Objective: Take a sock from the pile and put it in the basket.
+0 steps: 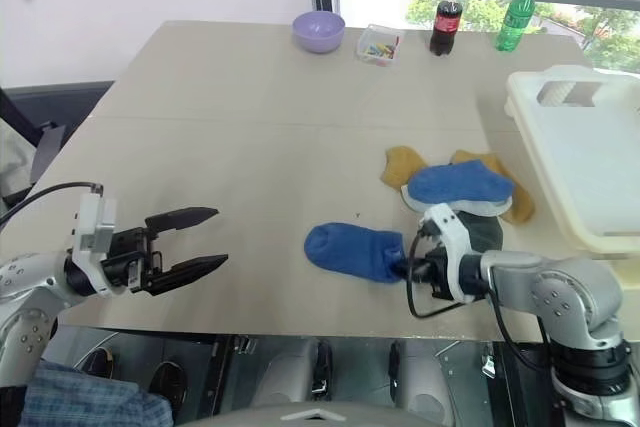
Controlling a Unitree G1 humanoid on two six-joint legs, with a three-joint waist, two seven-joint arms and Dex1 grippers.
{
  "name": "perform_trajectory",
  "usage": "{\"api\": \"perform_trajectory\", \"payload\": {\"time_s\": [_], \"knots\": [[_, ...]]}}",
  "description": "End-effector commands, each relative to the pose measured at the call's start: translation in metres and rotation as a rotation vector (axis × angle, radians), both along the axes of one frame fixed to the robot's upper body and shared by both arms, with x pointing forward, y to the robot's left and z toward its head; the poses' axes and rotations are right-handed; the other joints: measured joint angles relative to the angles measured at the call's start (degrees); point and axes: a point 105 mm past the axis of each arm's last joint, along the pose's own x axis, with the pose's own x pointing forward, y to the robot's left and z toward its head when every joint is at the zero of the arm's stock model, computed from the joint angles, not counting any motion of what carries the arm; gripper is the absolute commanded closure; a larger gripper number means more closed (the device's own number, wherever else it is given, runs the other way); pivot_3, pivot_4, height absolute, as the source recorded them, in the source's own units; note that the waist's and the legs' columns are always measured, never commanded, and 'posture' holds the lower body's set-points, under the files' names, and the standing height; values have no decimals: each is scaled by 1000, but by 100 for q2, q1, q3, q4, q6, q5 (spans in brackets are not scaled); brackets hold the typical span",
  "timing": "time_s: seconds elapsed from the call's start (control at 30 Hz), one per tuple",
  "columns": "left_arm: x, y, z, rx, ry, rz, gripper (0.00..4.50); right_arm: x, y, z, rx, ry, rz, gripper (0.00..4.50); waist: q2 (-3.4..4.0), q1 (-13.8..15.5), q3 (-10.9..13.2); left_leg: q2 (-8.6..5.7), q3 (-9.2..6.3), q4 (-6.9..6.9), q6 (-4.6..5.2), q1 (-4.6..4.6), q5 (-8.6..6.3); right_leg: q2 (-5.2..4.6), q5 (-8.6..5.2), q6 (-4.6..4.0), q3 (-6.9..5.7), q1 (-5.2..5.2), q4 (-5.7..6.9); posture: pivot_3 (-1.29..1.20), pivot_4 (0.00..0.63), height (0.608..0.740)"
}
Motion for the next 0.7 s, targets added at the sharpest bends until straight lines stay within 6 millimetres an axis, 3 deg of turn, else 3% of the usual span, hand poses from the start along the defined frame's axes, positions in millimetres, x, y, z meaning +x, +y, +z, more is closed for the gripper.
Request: {"api": "perform_trajectory", "payload": {"time_s": [0.03,0.2,0.4,0.57,0.7], "knots": [[0,-6,7,15,-38,-31,0,25,-24,5,-31,-80,-175,4442,2,14,1,-1,1,0,0,0,0,-1,0,0,1,0,0,0,150,736],[1,-6,7,16,-38,-36,0,22,-19,-1,-60,-84,-134,4442,1,21,1,-3,2,-1,0,-4,0,-2,0,0,0,1,-6,0,150,736],[3,-8,7,15,-40,-43,0,4,31,-1,-13,-106,107,4442,-2,-40,-1,5,-1,-1,0,3,0,6,0,0,0,1,-2,0,150,736],[5,-9,5,14,-36,-53,0,3,75,2,23,-150,324,4442,-1,-154,0,8,-3,-4,0,3,0,11,0,-1,0,-1,0,0,150,736],[6,-9,5,12,-36,-59,0,3,91,-4,1,-157,447,4442,0,-128,2,5,-2,-4,0,0,0,8,1,-1,1,-1,-1,0,150,736]]}}
